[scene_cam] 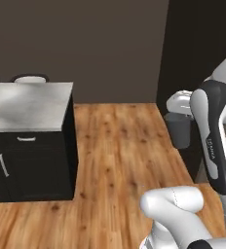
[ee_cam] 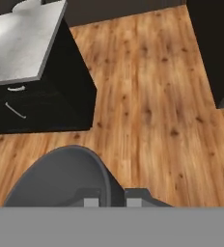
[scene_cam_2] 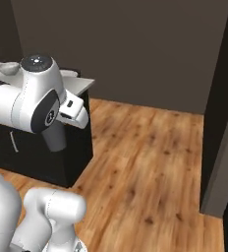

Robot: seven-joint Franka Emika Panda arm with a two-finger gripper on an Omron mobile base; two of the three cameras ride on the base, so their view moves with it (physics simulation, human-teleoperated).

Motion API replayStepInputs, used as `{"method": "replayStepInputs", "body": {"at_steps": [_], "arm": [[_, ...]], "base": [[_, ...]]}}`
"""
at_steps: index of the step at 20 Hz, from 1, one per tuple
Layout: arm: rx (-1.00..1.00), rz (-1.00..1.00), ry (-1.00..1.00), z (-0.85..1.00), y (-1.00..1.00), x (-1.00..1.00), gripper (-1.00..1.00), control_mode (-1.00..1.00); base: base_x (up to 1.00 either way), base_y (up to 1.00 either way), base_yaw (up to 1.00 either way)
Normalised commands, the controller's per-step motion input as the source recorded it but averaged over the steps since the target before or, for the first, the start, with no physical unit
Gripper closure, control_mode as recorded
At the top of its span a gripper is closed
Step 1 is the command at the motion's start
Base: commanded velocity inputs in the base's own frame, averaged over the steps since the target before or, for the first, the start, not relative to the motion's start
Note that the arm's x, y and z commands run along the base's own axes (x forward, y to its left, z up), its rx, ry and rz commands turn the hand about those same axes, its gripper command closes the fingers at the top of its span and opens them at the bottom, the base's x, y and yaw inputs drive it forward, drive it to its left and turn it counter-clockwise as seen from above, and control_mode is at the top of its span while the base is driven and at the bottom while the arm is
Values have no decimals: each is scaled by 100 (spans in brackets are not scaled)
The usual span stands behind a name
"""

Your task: There is a bowl on the dining counter. Grab a lemon wedge from the fridge and place it in the bowl. Then get the liquor bottle and glass cup from the cabinet and place them next to the bowl.

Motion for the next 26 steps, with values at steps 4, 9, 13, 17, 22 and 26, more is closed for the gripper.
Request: {"method": "replayStepInputs", "body": {"at_steps": [4,9,13,17,22,26], "arm": [[0,0,0,0,0,0,100,100],[0,0,0,0,0,0,100,100],[0,0,0,0,0,0,100,100],[0,0,0,0,0,0,100,100],[0,0,0,0,0,0,100,100],[0,0,0,0,0,0,100,100]], "base": [[100,-35,20],[100,-39,22],[100,-53,26],[100,-55,29],[100,-53,33],[100,-53,37]]}}
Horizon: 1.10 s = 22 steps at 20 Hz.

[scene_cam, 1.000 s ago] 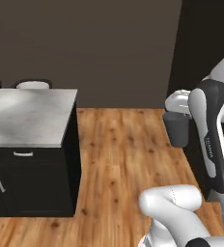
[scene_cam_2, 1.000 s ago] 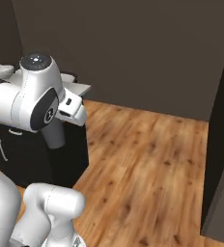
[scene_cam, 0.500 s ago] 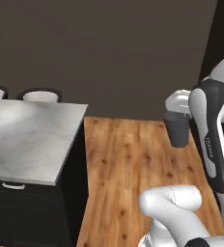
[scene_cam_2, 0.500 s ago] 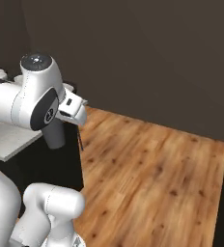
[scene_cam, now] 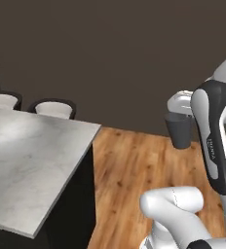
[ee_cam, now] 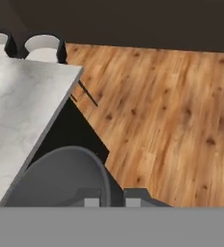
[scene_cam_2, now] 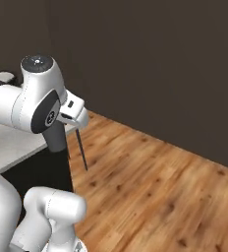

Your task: There is a bowl on the dining counter. Grab a lemon wedge from the fridge and place it in the bowl. Then get the liquor bottle and glass cup from the cabinet and place them next to the bowl.

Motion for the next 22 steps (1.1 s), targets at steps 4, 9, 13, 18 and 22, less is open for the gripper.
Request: {"method": "replayStepInputs", "body": {"at_steps": [4,9,13,18,22], "arm": [[0,0,0,0,0,0,100,100],[0,0,0,0,0,0,100,100],[0,0,0,0,0,0,100,100],[0,0,0,0,0,0,100,100],[0,0,0,0,0,0,100,100]], "base": [[100,-50,38],[100,-55,38],[100,-59,38],[100,-55,40],[100,-49,42]]}}
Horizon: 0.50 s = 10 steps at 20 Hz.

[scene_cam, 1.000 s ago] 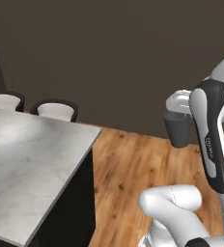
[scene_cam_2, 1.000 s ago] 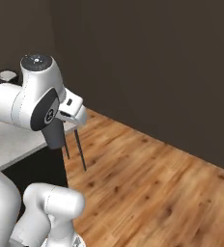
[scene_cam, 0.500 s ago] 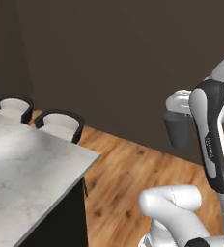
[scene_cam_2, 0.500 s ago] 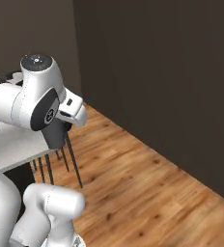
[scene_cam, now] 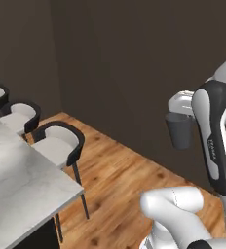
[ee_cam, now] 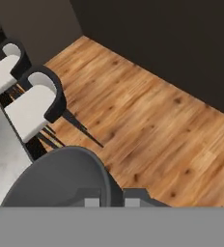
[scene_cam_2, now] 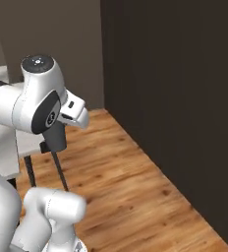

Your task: There is a bowl on the dining counter. Grab a lemon wedge from the fridge and place it in the bowl. Then get the liquor bottle and glass cup from the cabinet and place them next to the bowl.

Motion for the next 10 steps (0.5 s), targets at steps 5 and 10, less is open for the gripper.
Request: {"method": "replayStepInputs", "body": {"at_steps": [5,10], "arm": [[0,0,0,0,0,0,100,100],[0,0,0,0,0,0,100,100]], "base": [[100,-44,44],[100,-42,46]]}}
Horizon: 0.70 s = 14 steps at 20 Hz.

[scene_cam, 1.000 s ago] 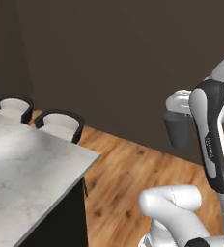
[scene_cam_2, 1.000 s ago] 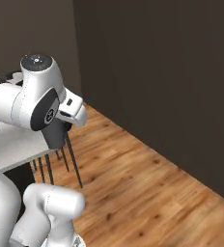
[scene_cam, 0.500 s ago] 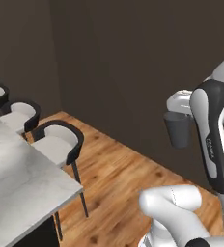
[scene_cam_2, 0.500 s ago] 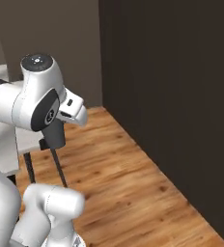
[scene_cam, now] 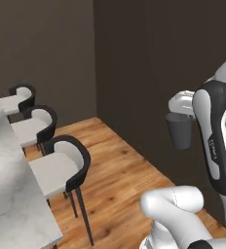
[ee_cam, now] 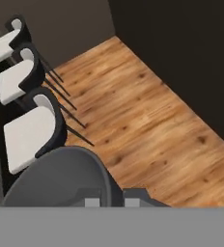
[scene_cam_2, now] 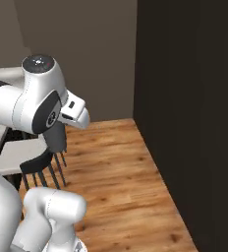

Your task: There is a bowl on the dining counter. Grab a lemon wedge from the fridge and place it in the bowl. Then get the liquor bottle and glass cup from the cabinet and place them next to the bowl.

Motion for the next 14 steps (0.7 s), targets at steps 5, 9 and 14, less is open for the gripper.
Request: {"method": "replayStepInputs", "body": {"at_steps": [5,9,14], "arm": [[0,0,0,0,0,0,100,100],[0,0,0,0,0,0,100,100],[0,0,0,0,0,0,100,100]], "base": [[98,-42,47],[93,-44,48],[85,-45,51]]}}
